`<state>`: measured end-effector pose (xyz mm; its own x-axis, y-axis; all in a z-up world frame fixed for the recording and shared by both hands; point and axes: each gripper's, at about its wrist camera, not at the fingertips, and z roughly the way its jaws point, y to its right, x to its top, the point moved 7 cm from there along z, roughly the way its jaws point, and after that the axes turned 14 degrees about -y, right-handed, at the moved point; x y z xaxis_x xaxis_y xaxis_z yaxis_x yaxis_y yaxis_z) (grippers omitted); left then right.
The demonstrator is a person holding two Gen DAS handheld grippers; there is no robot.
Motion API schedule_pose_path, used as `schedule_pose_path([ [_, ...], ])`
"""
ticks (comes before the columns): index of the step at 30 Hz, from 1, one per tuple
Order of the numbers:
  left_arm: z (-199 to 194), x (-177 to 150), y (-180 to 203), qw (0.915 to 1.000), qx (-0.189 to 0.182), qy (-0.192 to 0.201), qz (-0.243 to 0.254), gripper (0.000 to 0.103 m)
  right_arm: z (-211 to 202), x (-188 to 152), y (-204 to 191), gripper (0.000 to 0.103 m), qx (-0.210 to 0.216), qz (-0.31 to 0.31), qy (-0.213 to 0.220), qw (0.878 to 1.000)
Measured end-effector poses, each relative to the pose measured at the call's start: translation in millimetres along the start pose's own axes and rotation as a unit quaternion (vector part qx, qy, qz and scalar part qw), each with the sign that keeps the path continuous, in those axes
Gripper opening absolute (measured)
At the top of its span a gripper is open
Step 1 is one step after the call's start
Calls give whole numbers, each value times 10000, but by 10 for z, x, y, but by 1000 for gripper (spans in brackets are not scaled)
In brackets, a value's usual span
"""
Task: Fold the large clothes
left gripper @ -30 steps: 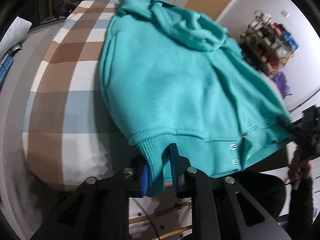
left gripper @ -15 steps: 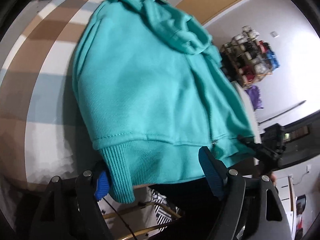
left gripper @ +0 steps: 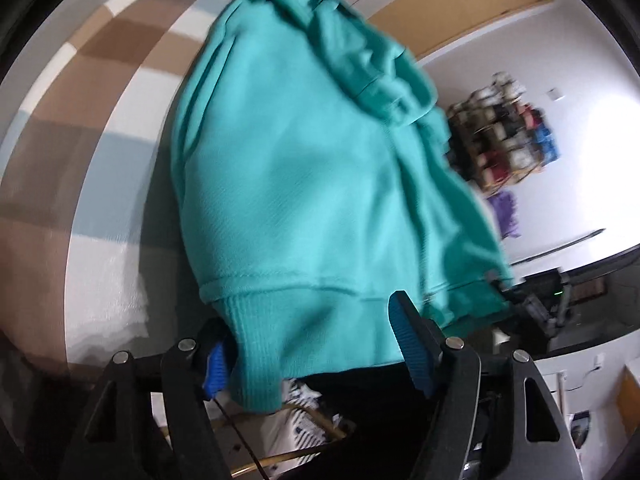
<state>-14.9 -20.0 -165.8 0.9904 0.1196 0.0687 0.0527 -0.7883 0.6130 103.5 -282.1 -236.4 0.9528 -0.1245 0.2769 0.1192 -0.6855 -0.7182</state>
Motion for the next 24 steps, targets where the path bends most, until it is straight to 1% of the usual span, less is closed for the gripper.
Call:
schedule_pose_path([
  [1, 64, -7, -3, 9998, 160, -107, 19, 66, -1, -4, 28, 44, -49, 36, 3, 10000],
  [2, 86, -14, 21, 9996, 257, -109, 100, 67, 5, -7, 68, 46, -122, 109, -29, 9999],
  [5, 80, -47, 88, 9980, 540, -91, 317, 66, -5, -35, 184, 46, -193, 283, -154, 9993],
  [6, 80, -50, 98, 9973, 636, -82, 357, 64, -21, -29, 216, 46, -252, 311, -161, 9991],
  [7, 81, -55, 81, 9965, 739, -83, 382, 59, -36, -30, 243, 46, -417, 337, -171, 9984],
  [8, 77, -59, 61, 9952, 902, -73, 368, 46, -54, -41, 280, 46, -692, 336, -211, 9968],
  [9, 81, -52, 42, 9935, 1086, -76, 339, 34, -73, -54, 293, 45, -838, 246, -236, 9959],
  [10, 69, -48, 18, 9927, 1171, -102, 275, 31, -87, -68, 297, 34, -896, 197, -269, 9954],
  [11, 67, -48, -9, 9935, 1107, -153, 218, 23, -101, -78, 316, 16, -1031, 144, -338, 9940],
  [12, 81, -52, -26, 9945, 1001, -245, 169, 13, -105, -89, 313, 9, -1110, 59, -405, 9930],
  [13, 89, -52, -44, 9957, 855, -343, 65, 13, -107, -95, 314, 9, -1211, 7, -422, 9917],
  [14, 88, -49, -58, 9959, 833, -339, 45, 8, -113, -105, 310, 8, -1315, -69, -439, 9903],
  [15, 67, -50, -38, 9965, 779, -304, 62, 6, -124, -119, 301, 8, -1396, -173, -436, 9891],
  [17, 37, -77, -13, 9958, 876, -242, 118, 5, -141, -142, 276, 7, -1572, -308, -419, 9862],
  [19, 32, -110, 4, 9947, 990, -230, 181, 5, -130, -172, 266, 7, -1604, -342, -451, 9854],
  [22, 50, -200, 23, 9941, 1014, -308, 237, 5, -153, -249, 237, 7, -1680, -477, -494, 9834],
  [24, 64, -218, 54, 9928, 1100, -354, 326, 5, -197, -306, 243, 7, -1696, -546, -530, 9826],
])
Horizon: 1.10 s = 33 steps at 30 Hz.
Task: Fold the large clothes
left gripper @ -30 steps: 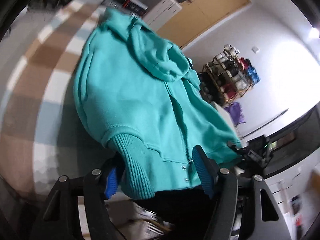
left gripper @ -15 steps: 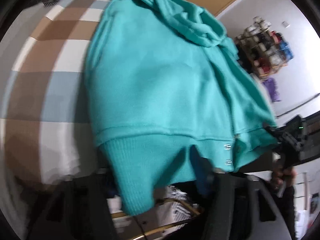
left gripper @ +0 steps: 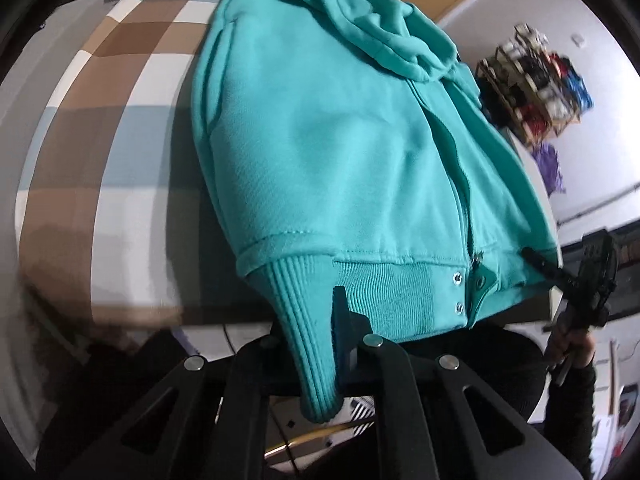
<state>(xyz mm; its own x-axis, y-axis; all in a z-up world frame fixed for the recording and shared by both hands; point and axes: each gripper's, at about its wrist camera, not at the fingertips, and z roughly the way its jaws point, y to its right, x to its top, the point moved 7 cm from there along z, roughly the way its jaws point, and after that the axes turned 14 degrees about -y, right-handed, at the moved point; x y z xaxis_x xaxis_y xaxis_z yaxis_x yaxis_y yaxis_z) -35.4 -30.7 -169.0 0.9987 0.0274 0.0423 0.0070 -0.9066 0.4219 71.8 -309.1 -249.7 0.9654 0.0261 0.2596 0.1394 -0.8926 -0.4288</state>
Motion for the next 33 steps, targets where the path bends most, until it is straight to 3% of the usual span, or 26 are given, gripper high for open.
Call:
schedule_pose_path([
  [1, -15, -14, 18, 9999, 105, 48, 38, 7, -11, -34, 12, 7, -11, -30, -20, 10000],
  [3, 0, 35, -12, 9994, 341, 2, -95, 25, -36, -53, 5, 7, 62, -48, 26, 10000],
  [4, -7, 62, -55, 9994, 271, -21, -192, 29, -31, -48, 6, 7, 31, -50, 21, 10000],
  [6, 16, 179, -127, 9987, -136, -36, -495, 62, -20, -20, 3, 7, 65, 6, 30, 10000],
  [7, -1, 222, -153, 9978, -290, 45, -587, 64, -5, -7, -2, 7, 96, 47, 14, 9999],
  [9, 7, 305, -192, 9967, -439, 65, -684, 64, 25, 11, -22, 7, 31, 57, -21, 10000],
  [11, 1, 373, -181, 9976, -319, 199, -579, 62, 18, 27, -50, 7, 4, -42, 13, 10000],
  [12, 21, 381, -160, 9983, -143, 232, -506, 38, 5, 15, -53, 7, -18, -69, 27, 10000],
  [13, 49, 376, -160, 9988, 150, 219, -404, 28, -6, 10, -55, 7, -27, -84, 47, 10000],
  [14, 86, 358, -126, 9994, 127, 147, -289, 23, -24, 1, -53, 7, -22, -100, 82, 9999],
  [17, 117, 339, -68, 9989, 401, 210, -146, 21, -41, -16, -30, 7, -47, -109, 119, 9999],
  [23, 173, 292, 78, 9900, 1329, 396, 273, 21, -15, -53, 5, 7, -122, -49, 88, 9999],
  [26, 177, 320, 119, 9832, 1691, 579, 361, 30, -17, -47, -1, 7, -155, -64, 95, 9998],
  [29, 228, 366, 123, 9867, 1496, 480, 416, 29, -21, -43, -14, 7, -206, -83, 105, 9997],
  [30, 234, 380, 98, 9900, 1288, 462, 339, 21, -32, -47, -21, 7, -190, -92, 121, 9997],
  [33, 185, 303, 16, 9947, 925, 370, 240, 17, -84, -105, -37, 6, -168, -131, 215, 9995],
])
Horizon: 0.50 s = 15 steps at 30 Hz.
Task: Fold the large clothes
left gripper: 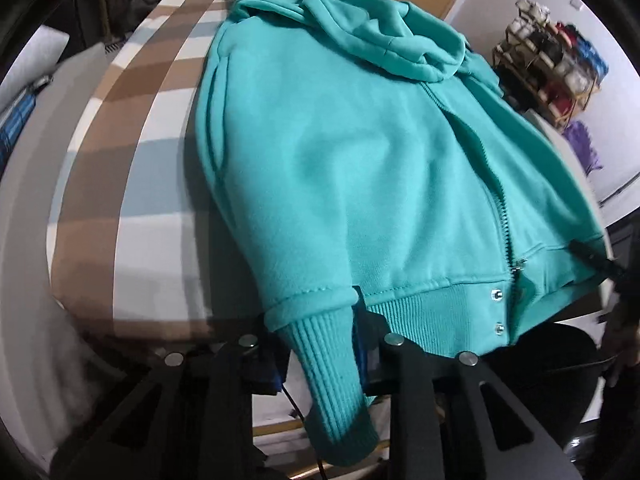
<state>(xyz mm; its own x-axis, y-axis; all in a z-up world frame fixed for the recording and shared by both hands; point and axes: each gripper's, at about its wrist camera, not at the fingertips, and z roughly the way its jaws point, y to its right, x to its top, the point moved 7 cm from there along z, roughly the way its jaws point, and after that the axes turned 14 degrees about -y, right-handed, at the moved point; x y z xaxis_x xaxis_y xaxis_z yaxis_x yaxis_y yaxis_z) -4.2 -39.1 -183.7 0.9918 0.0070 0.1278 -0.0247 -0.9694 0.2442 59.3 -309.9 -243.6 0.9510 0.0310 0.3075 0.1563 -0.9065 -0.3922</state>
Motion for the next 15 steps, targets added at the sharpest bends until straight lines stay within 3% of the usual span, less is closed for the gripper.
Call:
schedule_pose_path([
  [4, -79, -260, 62, 9994, -235, -121, 211, 16, -153, -185, -48, 6, 248, 0, 53, 9997],
  [9, -429, -372, 134, 9946, -947, -127, 400, 15, -545, -360, -249, 6, 834, -164, 301, 9959],
  [11, -584, -216, 137, 9917, -1225, -116, 376, 15, -727, -259, -350, 6, 918, -290, 524, 9940],
  [15, -956, 494, 124, 9868, -1616, 61, 103, 15, -1034, 332, -500, 7, 1288, -86, 743, 9888],
])
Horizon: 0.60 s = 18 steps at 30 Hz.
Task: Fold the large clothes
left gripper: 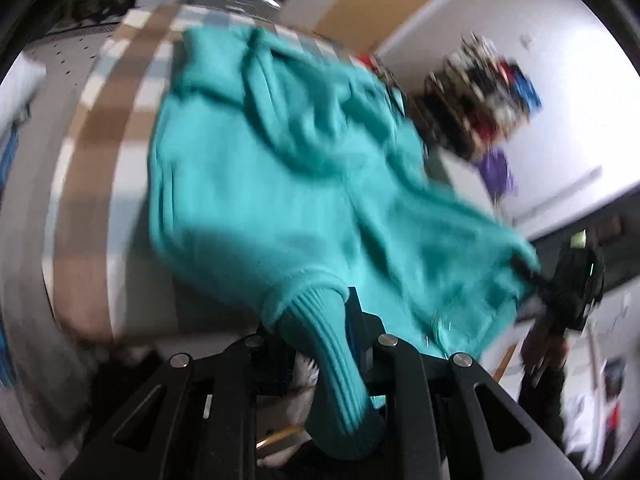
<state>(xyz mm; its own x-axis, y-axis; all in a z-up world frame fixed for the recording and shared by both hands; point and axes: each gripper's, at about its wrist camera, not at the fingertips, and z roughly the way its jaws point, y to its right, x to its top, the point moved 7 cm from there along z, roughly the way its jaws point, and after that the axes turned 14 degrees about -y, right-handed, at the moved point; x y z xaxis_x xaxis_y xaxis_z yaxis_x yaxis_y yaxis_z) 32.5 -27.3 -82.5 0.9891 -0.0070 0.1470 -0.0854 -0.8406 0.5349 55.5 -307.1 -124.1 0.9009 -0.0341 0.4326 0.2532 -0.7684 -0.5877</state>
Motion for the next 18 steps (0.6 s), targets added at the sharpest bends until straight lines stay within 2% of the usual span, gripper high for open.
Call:
schedule_pose_path([
  [4, -127, 957, -22, 9979, -342, -99, -540, 15, 37, 797, -2, 7, 163, 594, -128, 9980],
  [8, -107, 1819, -20, 9956, -296, -44, -890, 15, 226, 1661, 107, 7, 47, 1082, -449, 9931],
  [10, -104, 2069, -61, 9940, -259, 108, -1055, 15, 353, 2061, 233, 7, 45, 1386, -536, 9889],
  [12, -15, 2272, -151, 9924, -194, 89, -1210, 15, 540, 2363, 379, 7, -1, 1647, -659, 9841],
  [18, 390, 2774, -623, 9848, -175, -349, -1691, 15, 1233, 2937, 945, 7, -365, 2364, -1048, 9653],
])
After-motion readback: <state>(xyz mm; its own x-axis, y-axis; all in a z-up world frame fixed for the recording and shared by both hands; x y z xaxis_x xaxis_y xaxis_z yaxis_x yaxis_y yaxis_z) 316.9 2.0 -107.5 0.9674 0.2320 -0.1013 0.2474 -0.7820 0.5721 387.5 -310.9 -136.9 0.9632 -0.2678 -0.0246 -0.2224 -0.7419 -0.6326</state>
